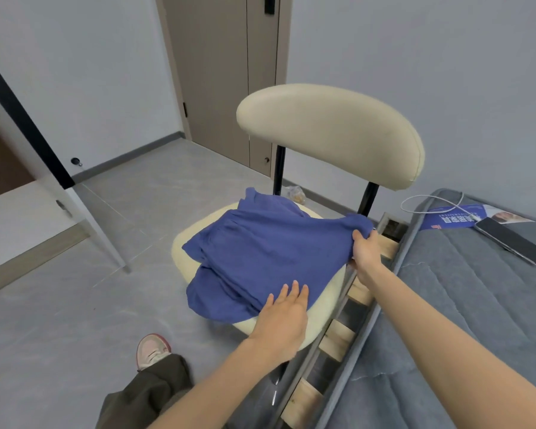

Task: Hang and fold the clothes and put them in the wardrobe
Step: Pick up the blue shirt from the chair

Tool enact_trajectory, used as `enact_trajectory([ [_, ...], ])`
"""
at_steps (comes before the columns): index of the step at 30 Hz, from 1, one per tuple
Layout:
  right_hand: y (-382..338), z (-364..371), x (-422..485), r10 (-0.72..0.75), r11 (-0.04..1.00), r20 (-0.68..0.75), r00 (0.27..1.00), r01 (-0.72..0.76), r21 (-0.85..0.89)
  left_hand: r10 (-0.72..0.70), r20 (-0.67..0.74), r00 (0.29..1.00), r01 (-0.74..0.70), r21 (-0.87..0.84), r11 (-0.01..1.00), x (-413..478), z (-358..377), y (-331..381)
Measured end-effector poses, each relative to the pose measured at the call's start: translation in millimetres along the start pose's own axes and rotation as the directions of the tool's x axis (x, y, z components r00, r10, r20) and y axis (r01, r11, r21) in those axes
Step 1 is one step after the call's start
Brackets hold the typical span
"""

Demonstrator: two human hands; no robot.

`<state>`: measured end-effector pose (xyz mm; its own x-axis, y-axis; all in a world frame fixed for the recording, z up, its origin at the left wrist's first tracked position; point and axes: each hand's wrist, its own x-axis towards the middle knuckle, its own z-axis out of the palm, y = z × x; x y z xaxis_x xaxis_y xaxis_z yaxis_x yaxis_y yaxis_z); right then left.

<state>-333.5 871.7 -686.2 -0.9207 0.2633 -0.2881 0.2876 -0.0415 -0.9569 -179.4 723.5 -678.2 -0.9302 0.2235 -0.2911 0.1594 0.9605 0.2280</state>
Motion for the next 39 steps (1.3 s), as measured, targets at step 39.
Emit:
enact_trajectory([
  [39, 8.9, 167.3, 21.0, -0.178, 0.871, 0.123, 0.976, 0.215, -0.442, -0.517, -0.008, 0.856, 0.324, -0.771, 0.548, 86.7, -29.4, -207.3],
])
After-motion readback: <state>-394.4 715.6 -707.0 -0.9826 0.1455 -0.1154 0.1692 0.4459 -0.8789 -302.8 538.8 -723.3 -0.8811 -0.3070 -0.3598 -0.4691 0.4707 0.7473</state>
